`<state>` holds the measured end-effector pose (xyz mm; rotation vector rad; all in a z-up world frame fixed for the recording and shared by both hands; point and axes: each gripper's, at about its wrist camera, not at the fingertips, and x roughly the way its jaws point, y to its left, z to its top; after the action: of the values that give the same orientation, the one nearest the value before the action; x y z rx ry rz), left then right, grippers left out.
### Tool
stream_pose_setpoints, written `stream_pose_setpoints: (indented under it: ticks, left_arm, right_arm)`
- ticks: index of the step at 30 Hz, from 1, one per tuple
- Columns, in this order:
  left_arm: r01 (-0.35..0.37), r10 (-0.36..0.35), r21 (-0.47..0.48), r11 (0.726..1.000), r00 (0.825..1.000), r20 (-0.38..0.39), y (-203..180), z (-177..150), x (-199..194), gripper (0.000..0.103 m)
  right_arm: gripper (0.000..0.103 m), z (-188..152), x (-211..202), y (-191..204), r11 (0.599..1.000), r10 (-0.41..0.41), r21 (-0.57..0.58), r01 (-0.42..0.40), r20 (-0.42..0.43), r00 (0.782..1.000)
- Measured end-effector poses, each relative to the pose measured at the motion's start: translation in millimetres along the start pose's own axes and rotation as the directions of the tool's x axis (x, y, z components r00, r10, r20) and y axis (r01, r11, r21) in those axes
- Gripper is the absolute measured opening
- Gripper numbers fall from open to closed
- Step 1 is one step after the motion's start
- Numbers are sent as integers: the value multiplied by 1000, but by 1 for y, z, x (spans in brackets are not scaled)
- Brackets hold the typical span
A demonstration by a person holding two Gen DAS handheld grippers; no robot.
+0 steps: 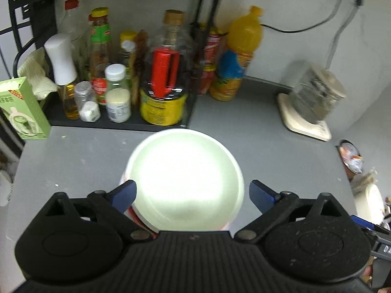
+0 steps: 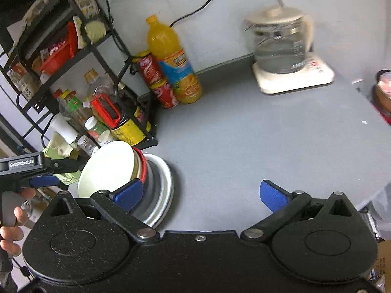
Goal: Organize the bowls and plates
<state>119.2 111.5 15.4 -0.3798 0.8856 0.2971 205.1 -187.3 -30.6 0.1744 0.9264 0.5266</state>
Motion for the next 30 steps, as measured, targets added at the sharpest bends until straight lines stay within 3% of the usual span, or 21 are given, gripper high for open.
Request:
stream_pose_setpoints:
  ticks: [7, 30]
  left_arm:
    - [35, -35, 36, 999, 999, 11, -22, -36, -25, 102]
    - [92, -98, 117, 989, 994, 51, -38, -123, -101, 102]
  right_arm:
    - [103, -29, -40, -7, 997, -77, 9, 77, 41, 996]
    - [103, -98, -129, 14, 986, -150, -48, 158, 136, 979]
